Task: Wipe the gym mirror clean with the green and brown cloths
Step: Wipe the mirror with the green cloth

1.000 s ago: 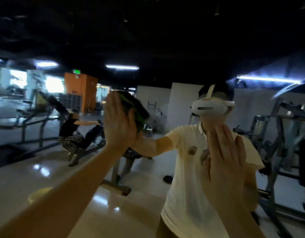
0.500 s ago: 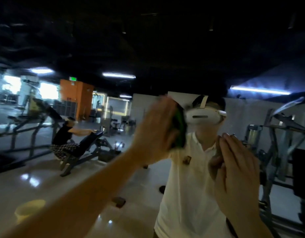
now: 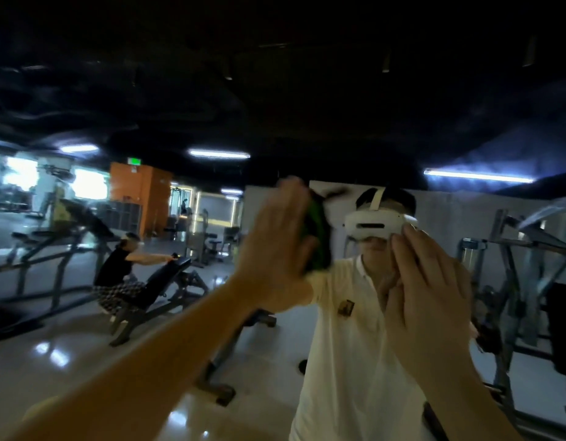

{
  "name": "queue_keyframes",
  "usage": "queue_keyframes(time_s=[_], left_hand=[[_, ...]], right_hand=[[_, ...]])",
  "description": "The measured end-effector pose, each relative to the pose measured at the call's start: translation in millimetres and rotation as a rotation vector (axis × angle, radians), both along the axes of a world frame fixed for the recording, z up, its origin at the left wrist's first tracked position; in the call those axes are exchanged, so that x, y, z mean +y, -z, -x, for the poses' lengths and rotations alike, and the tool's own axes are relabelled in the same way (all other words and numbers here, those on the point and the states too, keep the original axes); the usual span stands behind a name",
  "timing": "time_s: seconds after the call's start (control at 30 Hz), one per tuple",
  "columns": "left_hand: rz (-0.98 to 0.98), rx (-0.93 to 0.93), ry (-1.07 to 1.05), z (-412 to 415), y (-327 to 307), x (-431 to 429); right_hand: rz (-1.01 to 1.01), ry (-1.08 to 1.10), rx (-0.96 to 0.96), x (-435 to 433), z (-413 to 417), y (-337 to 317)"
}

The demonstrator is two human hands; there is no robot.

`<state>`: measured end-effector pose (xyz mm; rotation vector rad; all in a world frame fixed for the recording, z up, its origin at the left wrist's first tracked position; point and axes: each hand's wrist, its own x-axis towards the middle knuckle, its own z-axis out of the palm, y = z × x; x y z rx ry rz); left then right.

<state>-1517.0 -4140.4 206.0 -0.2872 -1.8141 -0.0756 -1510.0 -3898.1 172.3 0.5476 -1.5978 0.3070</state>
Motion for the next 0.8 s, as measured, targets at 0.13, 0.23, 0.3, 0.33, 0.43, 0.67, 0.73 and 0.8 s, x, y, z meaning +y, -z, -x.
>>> queue_keyframes(time_s=[0.13,0.23,0.3,0.33,0.43,0.67,0.73,0.8], left_hand=[[-0.765,0.058,-0.196,0.8,-22.2,-70.5],[-0.765,0.071,-0.14,2.9,-27.3,-9.7],[-0.467,0.095,-0.052,1.0,-15.9,48.9],[-0.256,0.07,-0.012,-1.3,-8.6,71.4],[0.326,0.051,0.003,-4.7,-8.0,67.4],[-0.852,0.077,-0.16,5.7,-60.0,-50.9],[-0.811,0.103,-0.103,5.9,-59.9,-8.8],[-0.573,0.112,-0.054,5.2,-41.1,48.8]], right_hand=[[-0.045,0.004,-0.002,1.7,2.3,8.8],[-0.041,0.005,-0.001,1.6,1.0,8.4],[-0.001,-0.011,-0.002,-0.7,-3.0,1.0],[0.028,-0.021,-0.005,-1.8,-4.7,-4.1],[0.081,-0.047,0.005,-1.3,-5.7,-16.3],[-0.039,-0.012,-0.014,10.2,-6.9,-13.8],[-0.067,-0.036,-0.007,16.8,-10.7,-10.4],[-0.051,-0.081,-0.008,27.9,-20.1,-3.5]])
